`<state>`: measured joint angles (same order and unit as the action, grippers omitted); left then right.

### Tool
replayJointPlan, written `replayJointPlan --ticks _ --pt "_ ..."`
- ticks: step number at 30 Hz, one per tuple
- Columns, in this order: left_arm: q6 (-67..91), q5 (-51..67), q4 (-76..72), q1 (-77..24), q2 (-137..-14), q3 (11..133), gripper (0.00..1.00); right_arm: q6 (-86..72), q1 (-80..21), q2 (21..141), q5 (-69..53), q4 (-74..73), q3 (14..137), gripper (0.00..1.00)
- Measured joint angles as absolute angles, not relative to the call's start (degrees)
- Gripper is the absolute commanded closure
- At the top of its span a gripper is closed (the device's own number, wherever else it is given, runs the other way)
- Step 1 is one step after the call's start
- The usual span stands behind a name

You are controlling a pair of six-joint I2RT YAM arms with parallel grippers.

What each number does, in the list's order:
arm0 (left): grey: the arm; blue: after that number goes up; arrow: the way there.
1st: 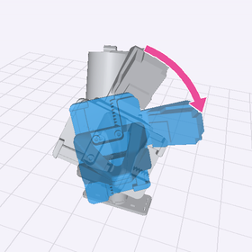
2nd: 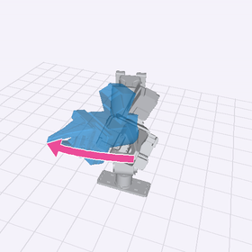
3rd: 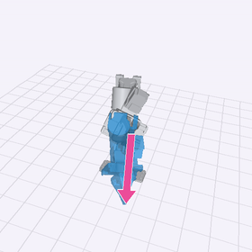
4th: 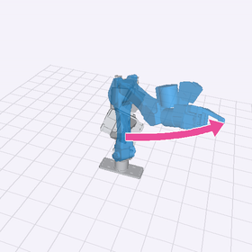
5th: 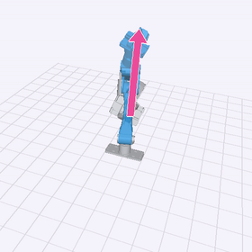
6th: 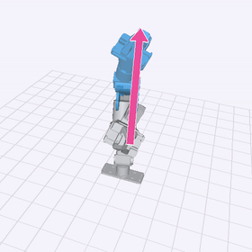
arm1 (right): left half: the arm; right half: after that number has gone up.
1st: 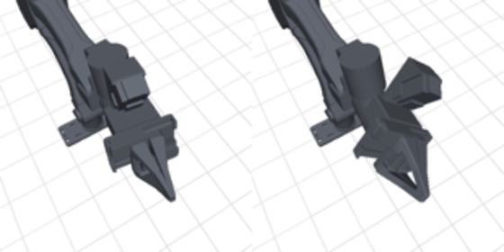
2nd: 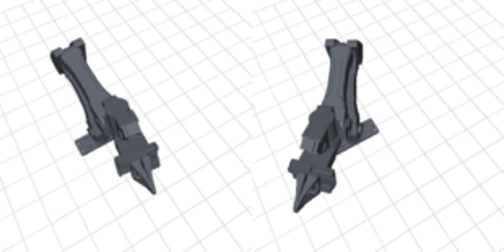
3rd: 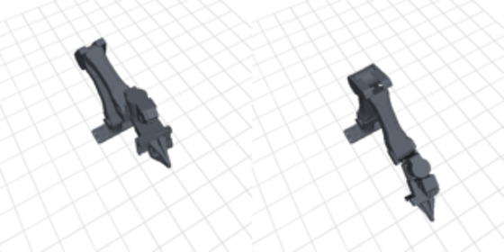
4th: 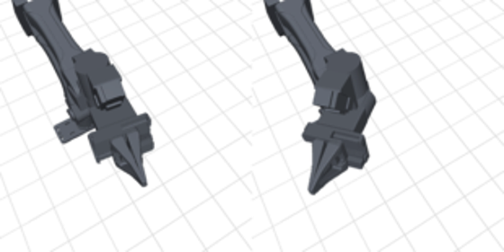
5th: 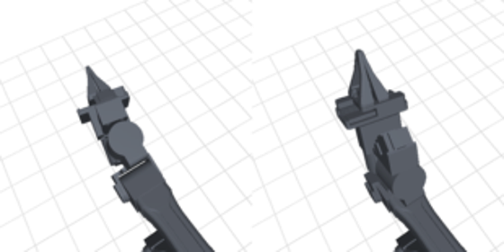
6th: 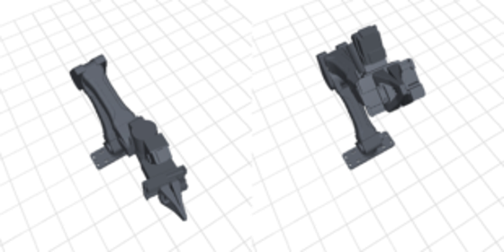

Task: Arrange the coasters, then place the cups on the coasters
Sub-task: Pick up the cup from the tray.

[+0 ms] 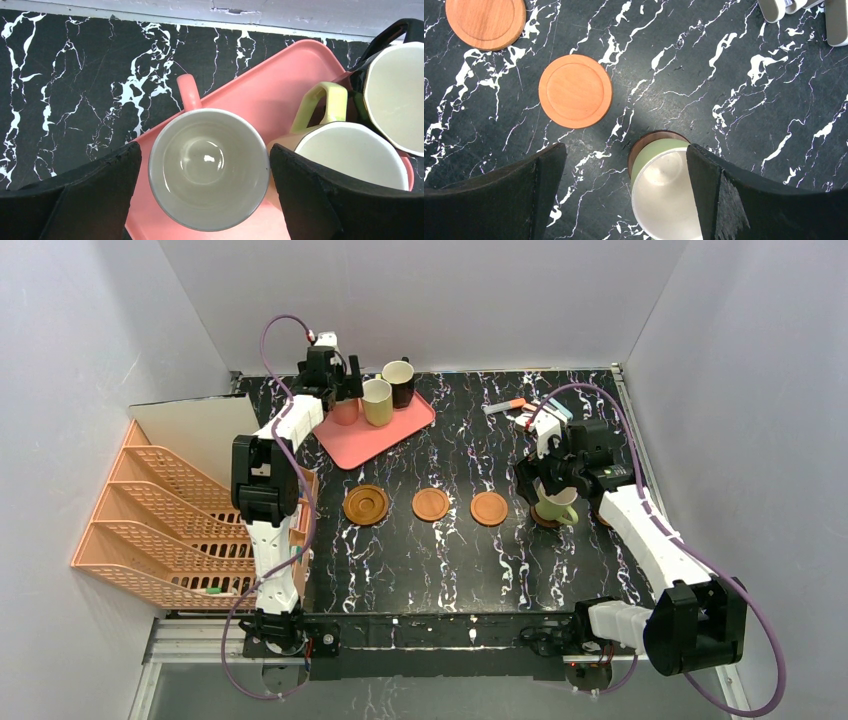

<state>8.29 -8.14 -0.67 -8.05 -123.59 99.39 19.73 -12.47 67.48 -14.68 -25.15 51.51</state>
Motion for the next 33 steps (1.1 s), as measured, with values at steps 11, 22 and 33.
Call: replayJointPlan --ticks 11,22,33 --pt "8.9 -8.6 1.6 -8.0 -124.5 100.4 0.02 19.8 -12.8 67.6 -14.0 -25.0 51.2 0.01" --pt "8.6 -8.9 1.6 -7.8 -123.9 96.8 0.45 19.9 -12.8 67.7 -13.6 -25.0 50.8 0.01" --pt "8.5 -6.0 1.4 -6.1 -112.0 83.6 0.57 19.9 -12.9 67.7 -13.4 -25.0 50.8 0.01"
